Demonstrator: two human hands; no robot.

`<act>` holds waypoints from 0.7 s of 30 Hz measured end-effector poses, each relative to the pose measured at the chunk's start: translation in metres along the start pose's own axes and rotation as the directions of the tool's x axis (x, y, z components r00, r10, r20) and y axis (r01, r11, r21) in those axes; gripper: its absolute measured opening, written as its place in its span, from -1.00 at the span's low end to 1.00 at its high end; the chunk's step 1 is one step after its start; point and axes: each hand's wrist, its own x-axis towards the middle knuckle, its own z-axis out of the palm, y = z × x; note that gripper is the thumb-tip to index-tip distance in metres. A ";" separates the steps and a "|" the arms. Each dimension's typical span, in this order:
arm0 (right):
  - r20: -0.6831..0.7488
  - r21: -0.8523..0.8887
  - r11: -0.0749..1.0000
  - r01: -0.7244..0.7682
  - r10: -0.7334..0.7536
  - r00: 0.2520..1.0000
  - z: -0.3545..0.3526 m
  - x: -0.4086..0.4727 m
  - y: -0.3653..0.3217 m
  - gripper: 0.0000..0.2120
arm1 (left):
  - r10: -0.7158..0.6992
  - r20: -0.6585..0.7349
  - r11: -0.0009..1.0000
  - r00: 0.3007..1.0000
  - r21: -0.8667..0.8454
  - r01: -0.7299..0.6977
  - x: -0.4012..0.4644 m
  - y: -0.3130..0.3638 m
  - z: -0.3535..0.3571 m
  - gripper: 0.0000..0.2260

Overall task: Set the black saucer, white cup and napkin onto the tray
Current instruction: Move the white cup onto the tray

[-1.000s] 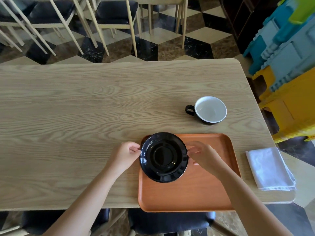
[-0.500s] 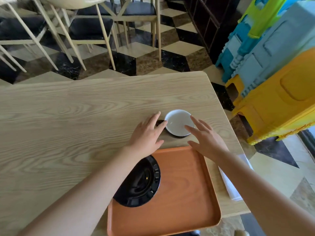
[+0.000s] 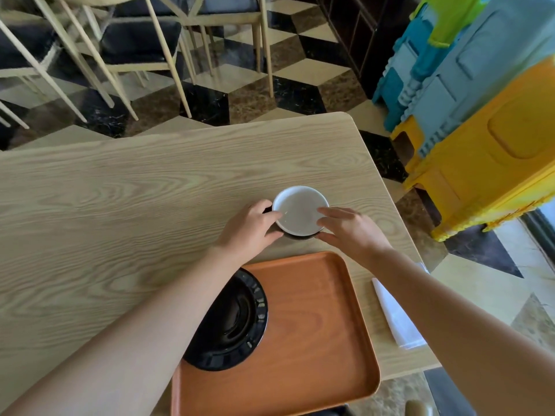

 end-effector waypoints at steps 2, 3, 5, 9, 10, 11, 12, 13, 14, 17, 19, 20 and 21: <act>-0.010 -0.014 1.000 0.027 -0.027 1.000 0.000 -0.006 0.000 -0.77 | 0.016 -0.018 1.000 1.000 -0.006 -0.017 -0.005 0.003 0.003 -0.68; -0.009 -0.004 1.000 0.019 -0.019 1.000 0.001 -0.012 0.000 -0.77 | 0.022 -0.018 1.000 1.000 -0.013 -0.022 -0.009 0.006 0.007 -0.69; -0.012 0.016 1.000 0.027 -0.027 1.000 0.000 -0.021 -0.002 -0.77 | 0.023 -0.041 0.999 0.999 -0.030 -0.024 -0.018 0.010 0.007 -0.70; -0.080 0.020 0.998 0.063 -0.062 0.995 -0.012 -0.037 -0.006 -0.79 | 0.038 -0.091 0.998 0.995 -0.036 -0.042 -0.038 0.021 -0.001 -0.70; -0.092 0.023 0.996 0.082 -0.080 0.993 -0.014 -0.044 -0.008 -0.83 | 0.043 -0.098 0.998 0.994 -0.039 -0.048 -0.046 0.025 -0.002 -0.70; -0.105 0.021 0.995 0.099 -0.096 0.990 -0.016 -0.052 -0.011 -0.84 | 0.049 -0.104 0.998 0.993 -0.041 -0.054 -0.055 0.030 -0.002 -0.71; -0.114 0.016 0.994 0.110 -0.107 0.988 -0.017 -0.059 -0.014 -0.81 | 0.051 -0.108 0.998 0.993 -0.038 -0.056 -0.064 0.035 -0.003 -0.73; -0.115 0.012 0.993 0.117 -0.115 0.987 -0.019 -0.065 -0.016 -0.78 | 0.051 -0.109 0.998 0.993 -0.027 -0.054 -0.071 0.039 -0.003 -0.75; -0.119 0.006 0.992 0.122 -0.121 0.985 -0.020 -0.070 -0.018 -0.78 | 0.046 -0.109 0.999 0.993 -0.015 -0.048 -0.077 0.044 -0.003 -0.75; -0.138 -0.004 0.991 0.133 -0.132 0.982 -0.020 -0.085 -0.021 -0.81 | 0.026 -0.117 1.000 0.993 -0.009 -0.028 -0.090 0.056 0.000 -0.71; -0.162 -0.009 0.991 0.135 -0.135 0.977 -0.018 -0.097 -0.023 -0.80 | 0.017 -0.143 1.000 0.990 -0.012 -0.019 -0.100 0.062 0.004 -0.72; -0.168 -0.009 0.991 0.131 -0.130 0.977 -0.016 -0.103 -0.025 -0.78 | 0.018 -0.151 1.000 0.988 -0.013 -0.020 -0.106 0.065 0.008 -0.72; -0.167 -0.006 0.992 0.124 -0.124 0.978 -0.013 -0.110 -0.028 -0.77 | 0.023 -0.153 1.000 0.988 -0.016 -0.025 -0.111 0.067 0.011 -0.72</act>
